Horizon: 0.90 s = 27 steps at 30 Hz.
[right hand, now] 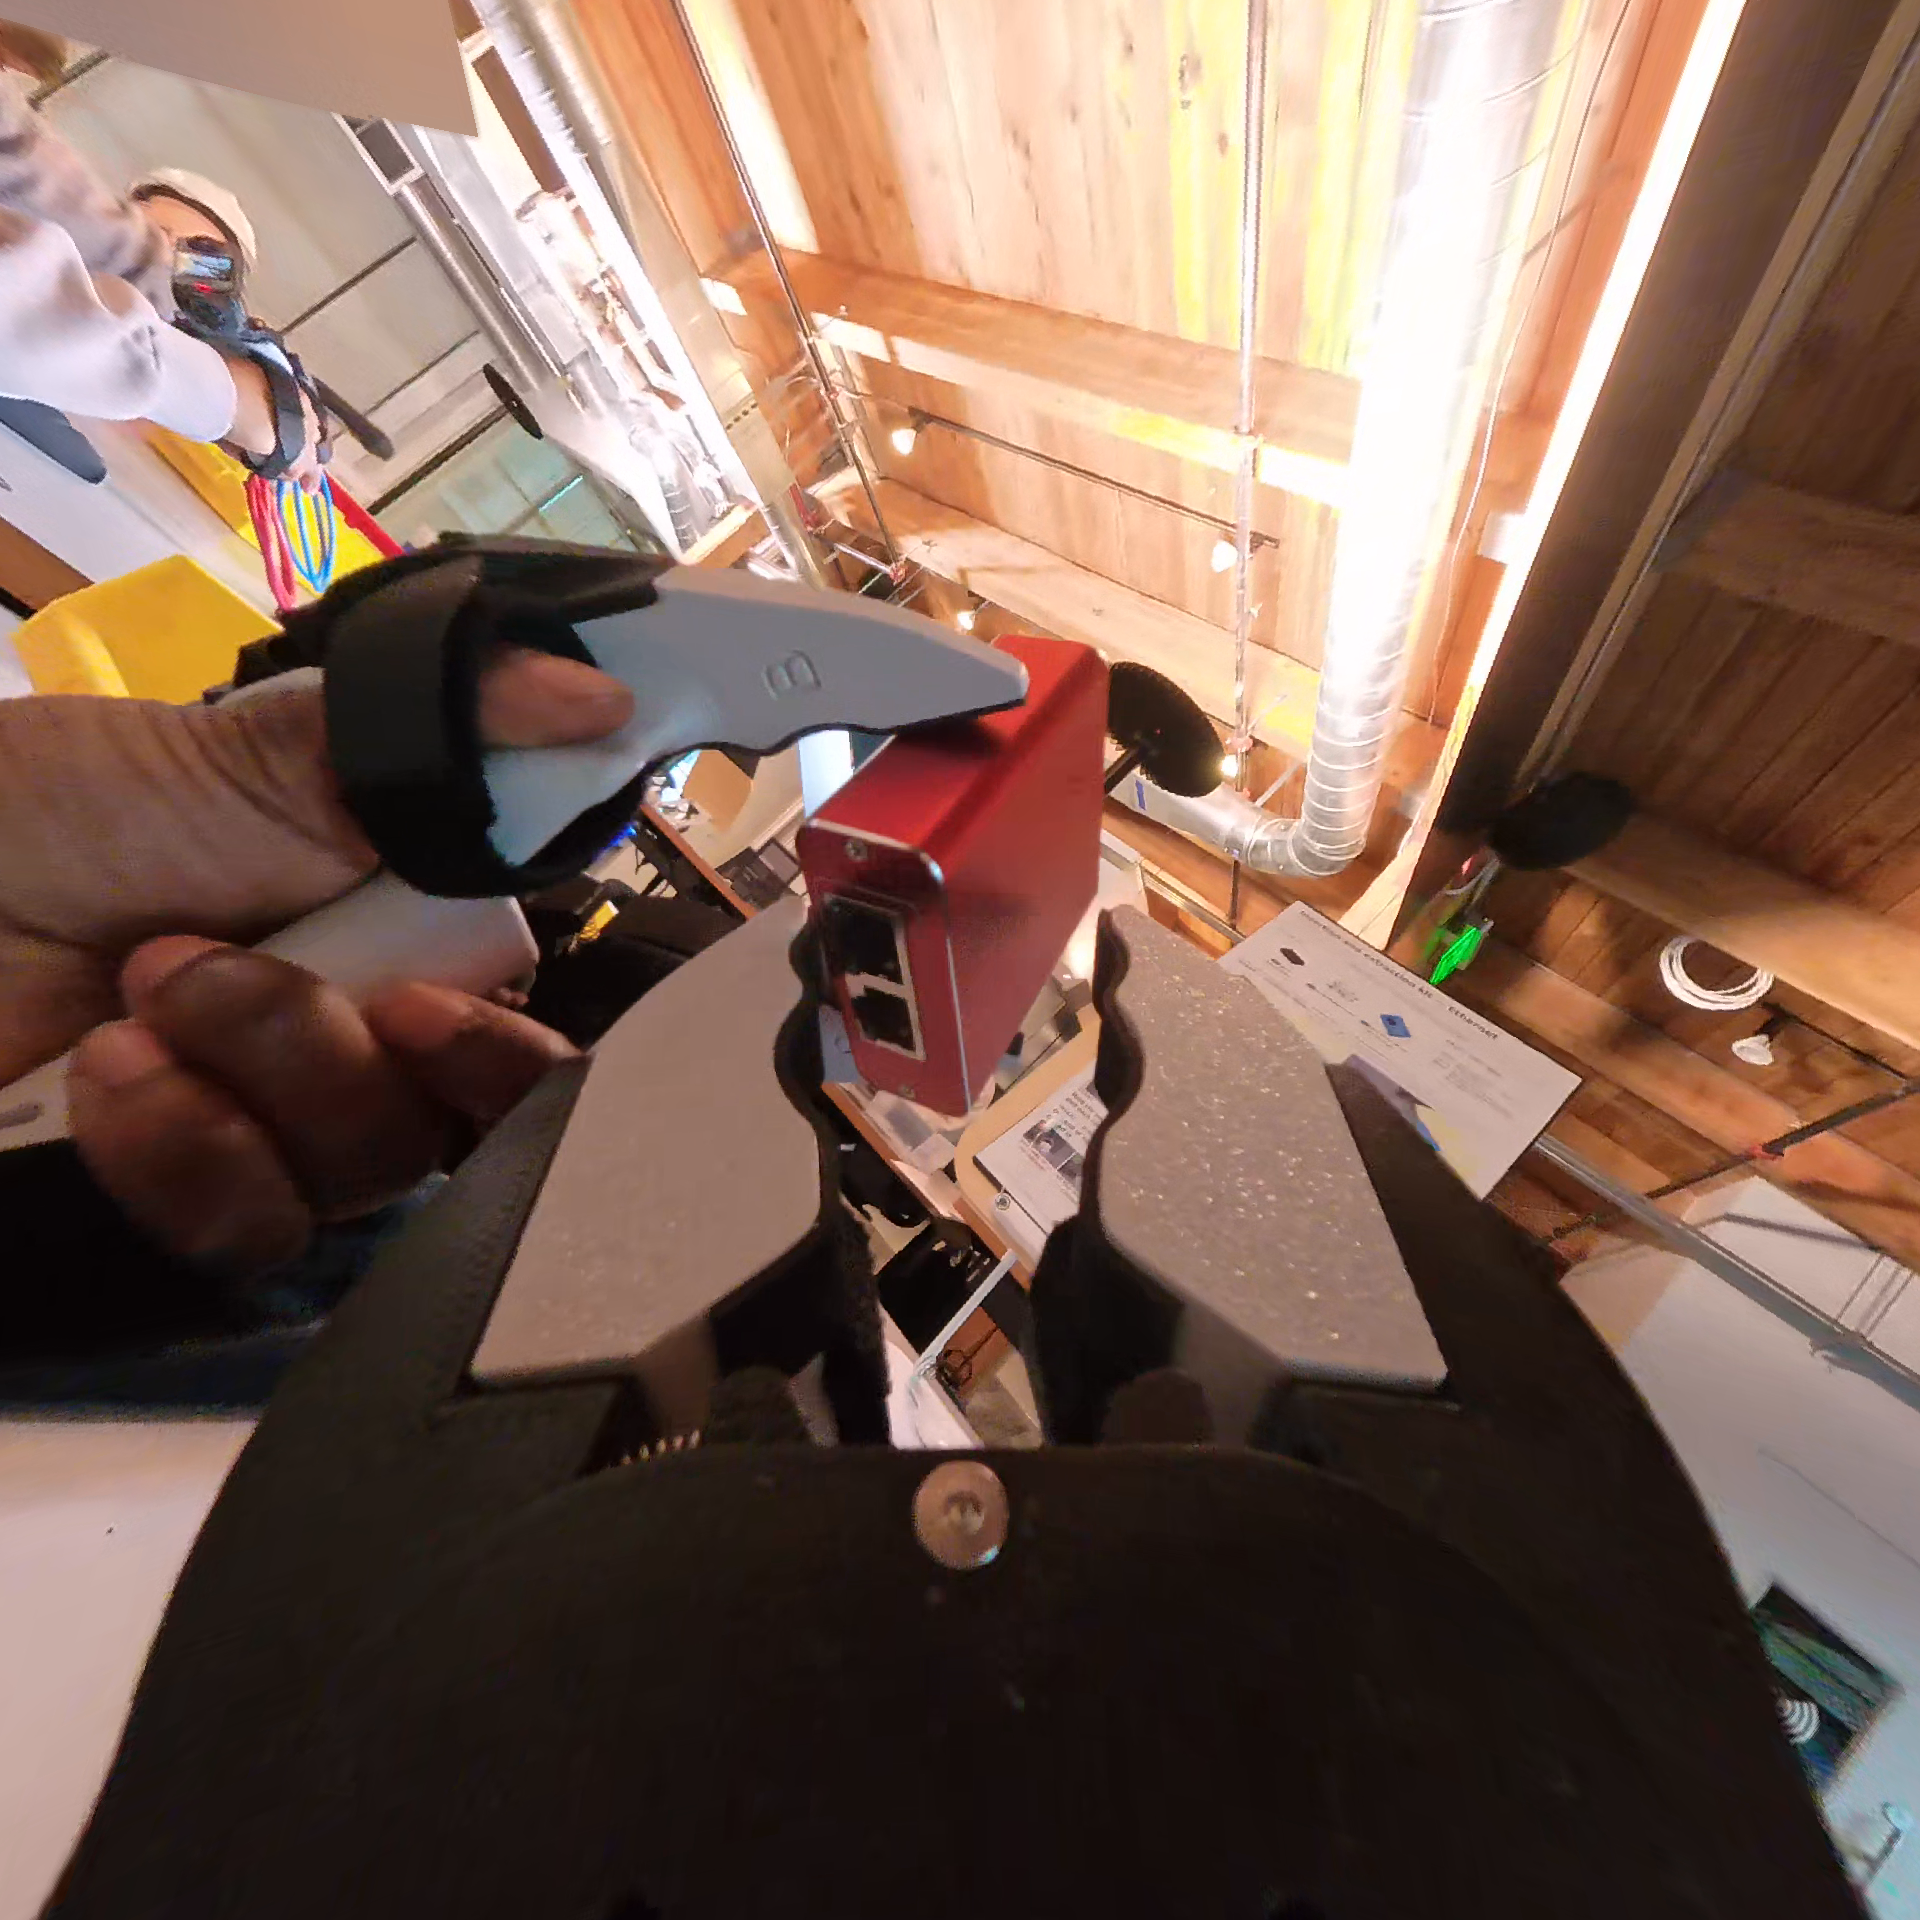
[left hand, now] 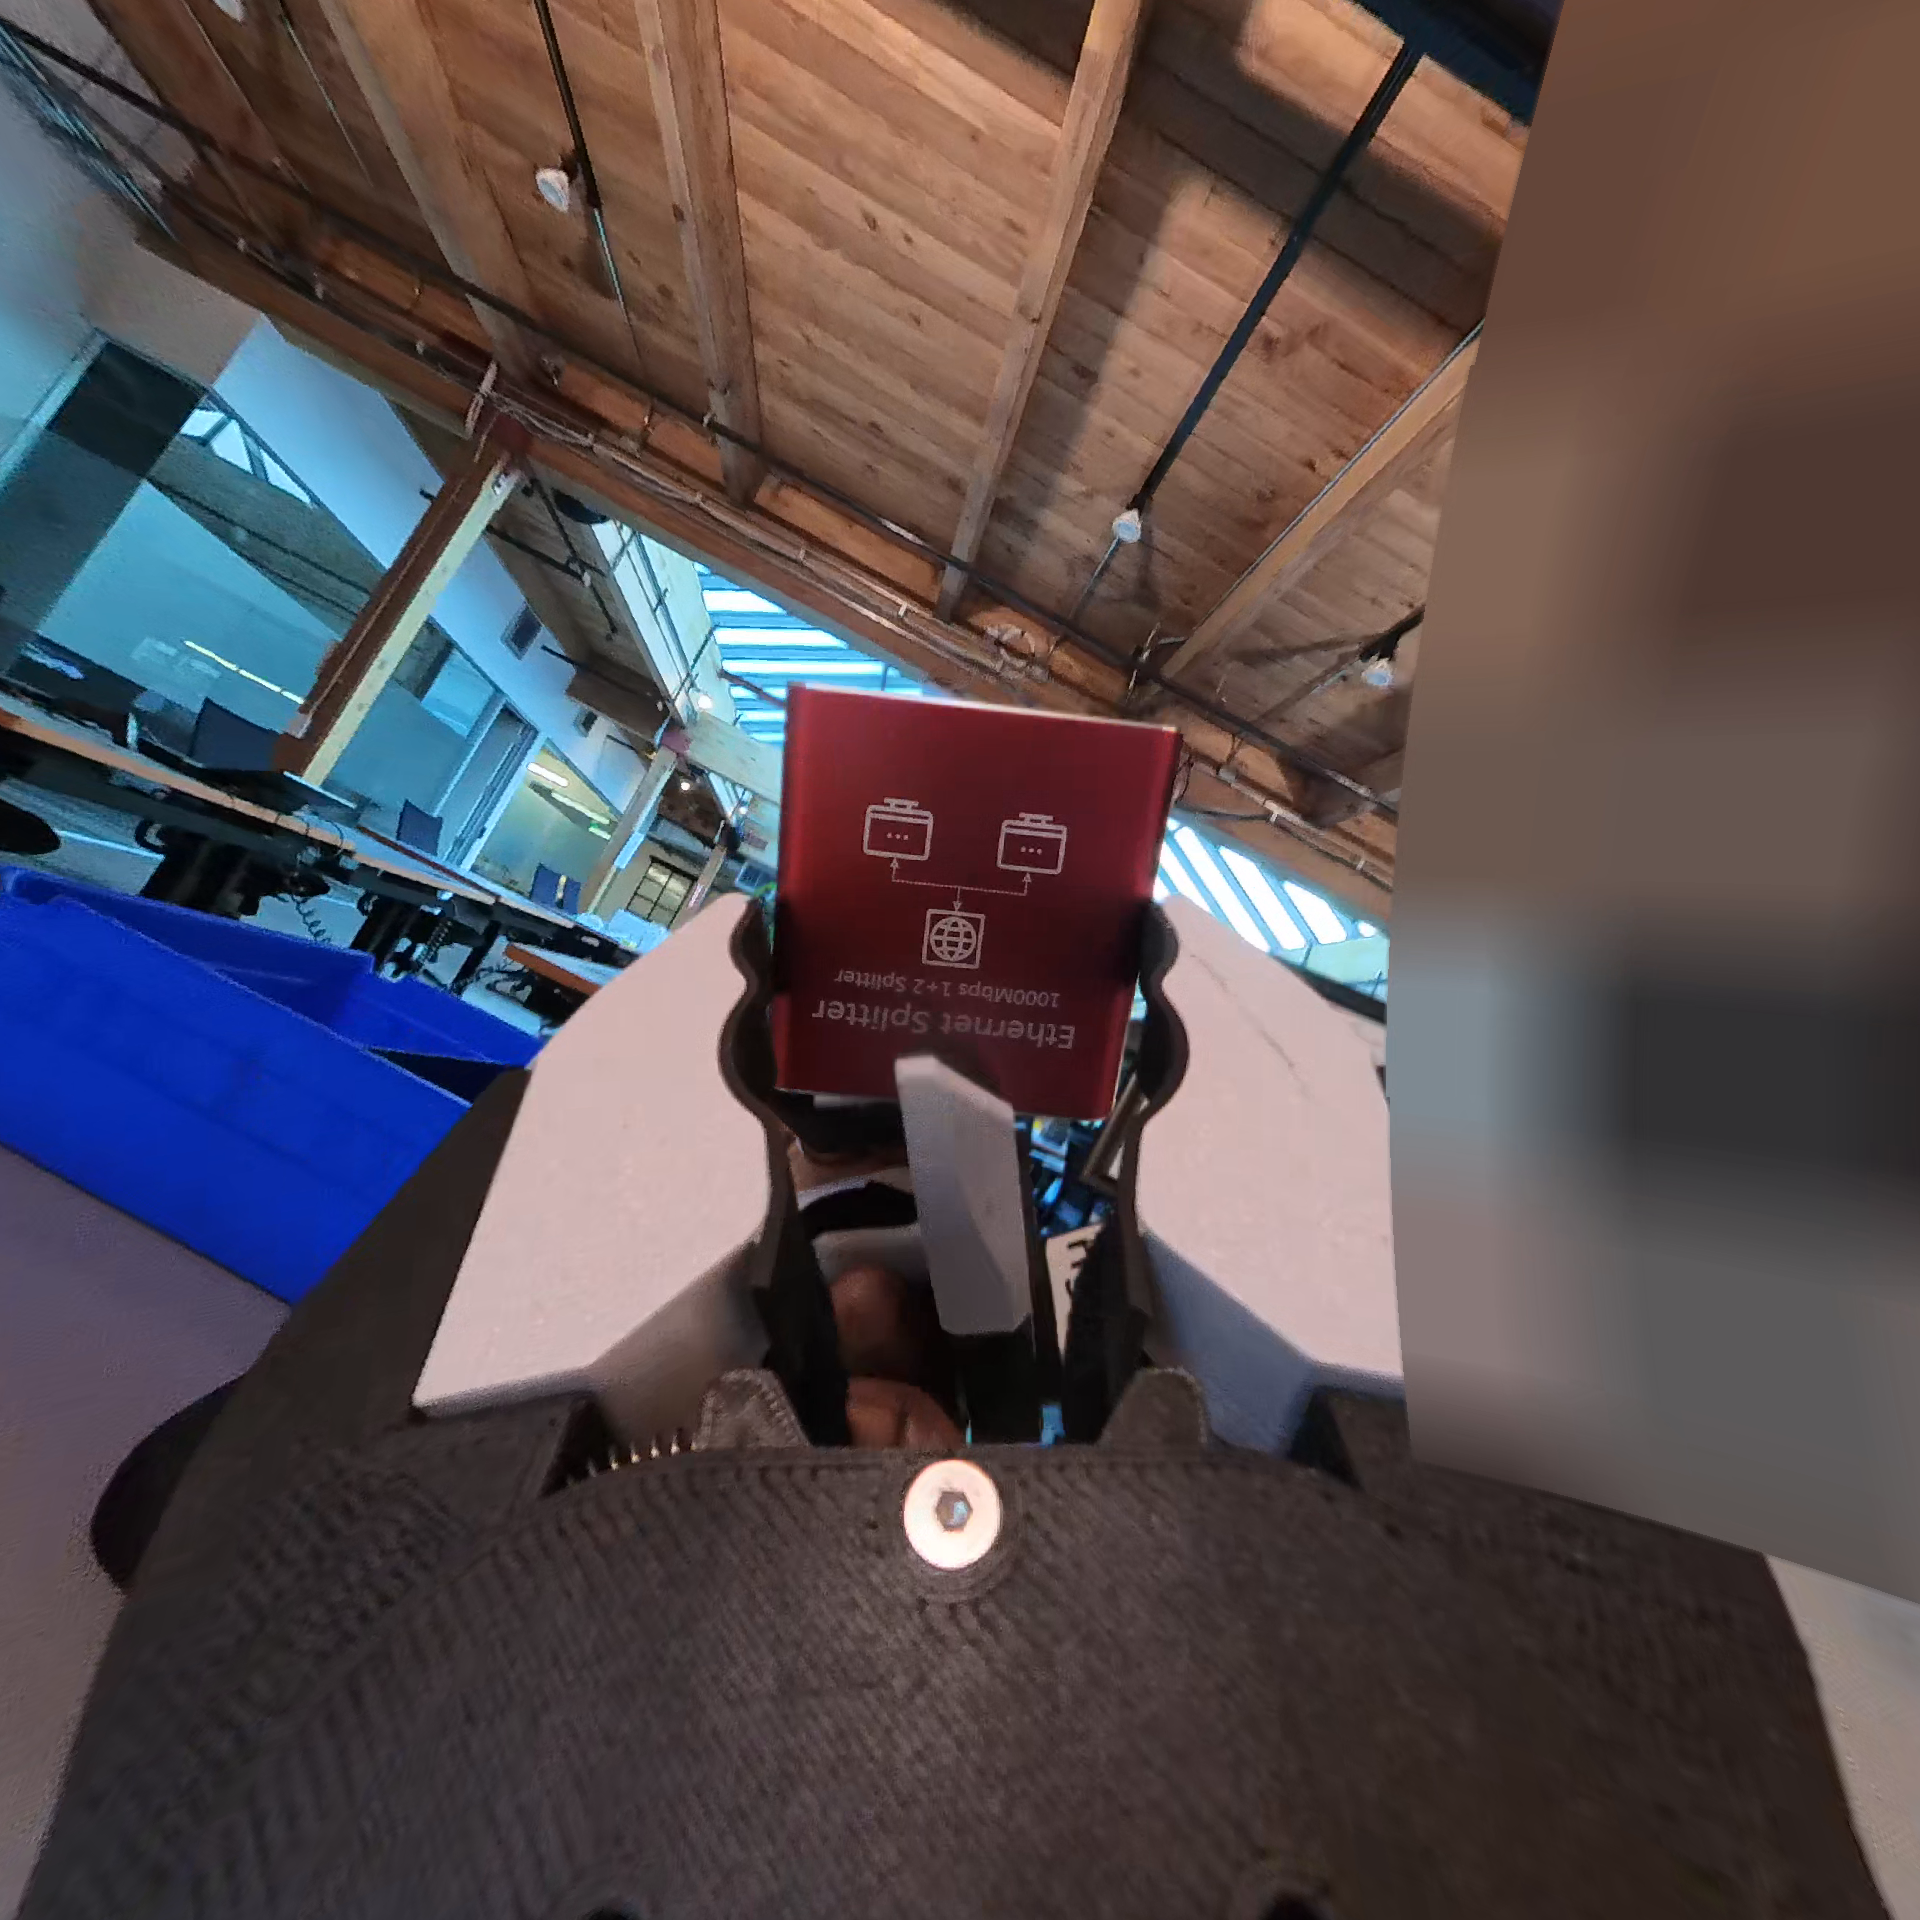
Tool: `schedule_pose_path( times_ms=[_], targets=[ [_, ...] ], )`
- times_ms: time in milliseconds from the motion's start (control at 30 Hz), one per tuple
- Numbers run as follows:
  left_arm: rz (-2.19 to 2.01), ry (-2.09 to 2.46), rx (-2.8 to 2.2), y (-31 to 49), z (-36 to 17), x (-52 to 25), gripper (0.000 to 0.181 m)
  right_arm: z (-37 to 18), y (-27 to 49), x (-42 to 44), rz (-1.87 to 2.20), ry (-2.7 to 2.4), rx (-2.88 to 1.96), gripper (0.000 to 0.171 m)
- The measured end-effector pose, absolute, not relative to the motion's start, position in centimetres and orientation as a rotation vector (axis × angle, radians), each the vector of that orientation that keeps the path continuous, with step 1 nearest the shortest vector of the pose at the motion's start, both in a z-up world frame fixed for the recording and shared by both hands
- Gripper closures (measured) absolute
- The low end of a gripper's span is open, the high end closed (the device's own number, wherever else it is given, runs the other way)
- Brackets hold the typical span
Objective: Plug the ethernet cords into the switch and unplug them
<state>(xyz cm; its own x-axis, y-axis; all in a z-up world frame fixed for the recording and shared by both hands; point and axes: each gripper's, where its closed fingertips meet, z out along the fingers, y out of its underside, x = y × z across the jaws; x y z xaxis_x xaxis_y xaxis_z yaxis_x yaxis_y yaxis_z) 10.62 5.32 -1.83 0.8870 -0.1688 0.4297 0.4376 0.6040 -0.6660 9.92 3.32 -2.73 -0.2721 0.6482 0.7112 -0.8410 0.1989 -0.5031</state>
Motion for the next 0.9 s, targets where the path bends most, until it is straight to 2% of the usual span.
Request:
schedule_pose_path(
  times_ms=[133, 200, 400, 467, 567, 600, 667, 733, 800, 867, 900],
  targets=[
    [-0.258, -0.270, -0.973, 6.4, -2.5, 11.6, 0.114, -2.6, 4.1, 10.6, 1.574, -1.143, 0.221, 0.144],
    [-0.163, -0.200, -1.088, 6.5, -3.1, 11.8, 0.120, -2.5, 4.6, 11.0, 1.781, -1.210, 0.191, 0.144],
    [0.292, -0.113, -1.369, 3.9, -4.5, 9.1, 0.108, -3.2, 5.5, 11.4, 2.523, -1.596, 0.046, 0.144],
    [0.246, -0.112, -1.419, 3.9, -4.6, 9.6, 0.109, -4.4, 5.0, 12.0, 2.602, -1.756, 0.077, 0.145],
    [-0.044, -0.164, -1.503, 4.7, -5.6, 11.2, 0.110, -5.6, 4.1, 12.1, 2.536, -1.877, 0.095, 0.145],
    [-0.125, -0.148, -1.526, 5.0, -6.0, 12.0, 0.114, -5.7, 3.9, 12.3, 2.526, -1.892, 0.111, 0.145],
    [-0.163, -0.139, -1.498, 5.0, -6.0, 12.4, 0.142, -5.7, 3.8, 12.4, 2.502, -1.914, 0.108, 0.144],
    [-0.130, -0.200, -1.466, 4.9, -5.9, 11.5, 0.151, -5.7, 3.9, 11.5, 2.415, -1.899, 0.052, 0.143],
    [-0.154, -0.256, -1.429, 4.9, -5.9, 10.9, 0.153, -5.1, 4.3, 10.7, 2.287, -1.784, 0.073, 0.134],
    [-0.264, -0.347, -1.339, 4.8, -5.6, 10.3, 0.153, -3.6, 5.2, 10.2, 2.090, -1.520, 0.173, 0.076],
    [-0.322, -0.396, -1.295, 4.8, -5.6, 10.0, 0.153, -3.5, 5.5, 10.1, 1.938, -1.451, 0.228, 0.063]
  ],
)
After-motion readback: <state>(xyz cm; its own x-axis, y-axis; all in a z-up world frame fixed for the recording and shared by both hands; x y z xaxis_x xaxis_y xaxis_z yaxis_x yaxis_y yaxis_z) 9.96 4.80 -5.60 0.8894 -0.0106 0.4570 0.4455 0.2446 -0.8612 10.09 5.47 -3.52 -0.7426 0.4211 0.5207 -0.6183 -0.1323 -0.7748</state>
